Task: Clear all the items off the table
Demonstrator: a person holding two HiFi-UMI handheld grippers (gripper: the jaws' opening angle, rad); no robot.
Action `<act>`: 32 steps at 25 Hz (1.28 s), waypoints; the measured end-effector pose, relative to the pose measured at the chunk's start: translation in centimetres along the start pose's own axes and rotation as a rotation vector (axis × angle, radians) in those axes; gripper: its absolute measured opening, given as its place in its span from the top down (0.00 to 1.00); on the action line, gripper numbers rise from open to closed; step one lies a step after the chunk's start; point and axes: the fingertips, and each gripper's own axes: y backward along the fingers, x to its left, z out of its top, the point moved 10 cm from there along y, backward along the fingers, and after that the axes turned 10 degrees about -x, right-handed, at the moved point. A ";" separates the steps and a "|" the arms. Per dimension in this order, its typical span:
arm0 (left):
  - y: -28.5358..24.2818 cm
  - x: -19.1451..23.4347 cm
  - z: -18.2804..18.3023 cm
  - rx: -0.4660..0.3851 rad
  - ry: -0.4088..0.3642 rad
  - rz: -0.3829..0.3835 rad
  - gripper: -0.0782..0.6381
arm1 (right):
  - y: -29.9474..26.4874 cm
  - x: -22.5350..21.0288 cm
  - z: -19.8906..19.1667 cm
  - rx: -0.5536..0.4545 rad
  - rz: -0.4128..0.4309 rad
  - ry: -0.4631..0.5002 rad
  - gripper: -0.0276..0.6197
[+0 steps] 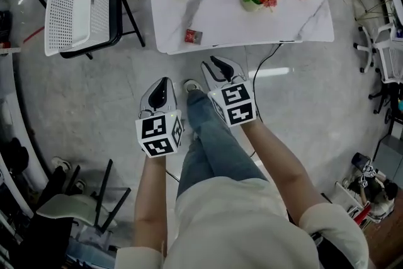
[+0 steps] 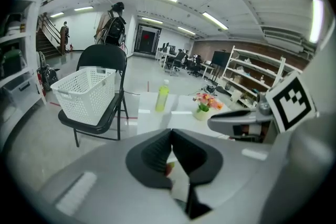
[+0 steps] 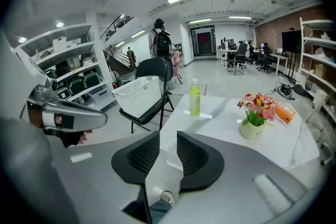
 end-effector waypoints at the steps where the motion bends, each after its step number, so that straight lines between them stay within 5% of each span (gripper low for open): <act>1: -0.7 0.3 -0.4 0.011 -0.002 0.000 0.88 | -0.8 -0.3 -0.4 0.010 0.002 0.006 0.80; 32: -15.2 5.5 -9.6 0.191 0.030 -0.019 0.88 | -20.7 -5.8 -11.3 0.261 0.052 0.100 0.67</act>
